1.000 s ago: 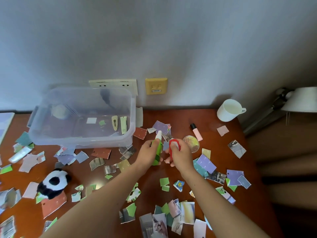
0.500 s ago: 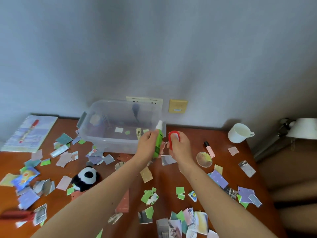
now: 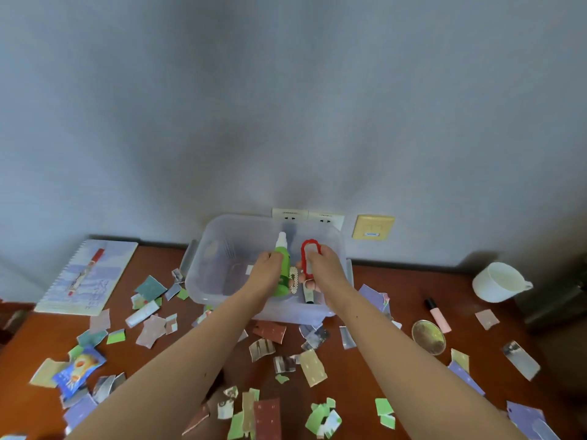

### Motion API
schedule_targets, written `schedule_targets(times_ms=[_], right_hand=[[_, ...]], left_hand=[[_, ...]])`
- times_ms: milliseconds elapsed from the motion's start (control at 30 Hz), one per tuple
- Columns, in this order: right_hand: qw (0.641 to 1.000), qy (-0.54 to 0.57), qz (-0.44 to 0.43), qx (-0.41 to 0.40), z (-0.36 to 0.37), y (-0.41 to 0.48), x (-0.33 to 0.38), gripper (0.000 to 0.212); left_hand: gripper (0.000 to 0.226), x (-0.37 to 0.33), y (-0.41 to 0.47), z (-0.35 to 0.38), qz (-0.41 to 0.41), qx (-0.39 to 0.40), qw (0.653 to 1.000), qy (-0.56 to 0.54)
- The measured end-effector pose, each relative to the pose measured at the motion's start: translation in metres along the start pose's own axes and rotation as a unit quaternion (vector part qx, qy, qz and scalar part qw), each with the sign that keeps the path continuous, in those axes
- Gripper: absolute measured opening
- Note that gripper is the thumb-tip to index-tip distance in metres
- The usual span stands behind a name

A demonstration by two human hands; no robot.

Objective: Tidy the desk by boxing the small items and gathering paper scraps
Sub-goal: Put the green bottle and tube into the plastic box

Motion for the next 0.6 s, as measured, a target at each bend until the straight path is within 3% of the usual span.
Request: schedule_targets(times_ms=[67,200,400,500,600], right_hand=[[0.999,-0.002,0.044,0.018,0.011,0.017,-0.006,0.015],[0.987,0.005,0.157,0.017,0.029,0.051,-0.025,0.016],[0.953,0.046,0.298,0.014,0.048,0.082,-0.049,0.04],[0.939,0.048,0.337,0.036,0.05,0.091,-0.052,0.047],[0.93,0.085,0.353,0.061,0.051,0.096,-0.051,0.05]], left_hand=[[0.04,0.006,0.022,0.002,-0.029,0.004,0.999,0.021],[0.01,0.02,0.058,0.005,-0.089,0.009,0.995,0.052],[0.025,0.04,0.1,0.008,-0.159,0.014,0.981,0.111],[0.013,0.045,0.112,0.012,-0.186,0.026,0.972,0.144],[0.022,0.047,0.115,0.015,-0.186,0.042,0.965,0.18]])
Point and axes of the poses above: each hand's wrist, its own y-axis towards the middle knuckle, its own z-axis out of the palm, x = y × z, the point moved 1 cm from there along y, towards the middle knuckle, and after that the axes turned 9 degrees about -x, right-handed, at the moved point
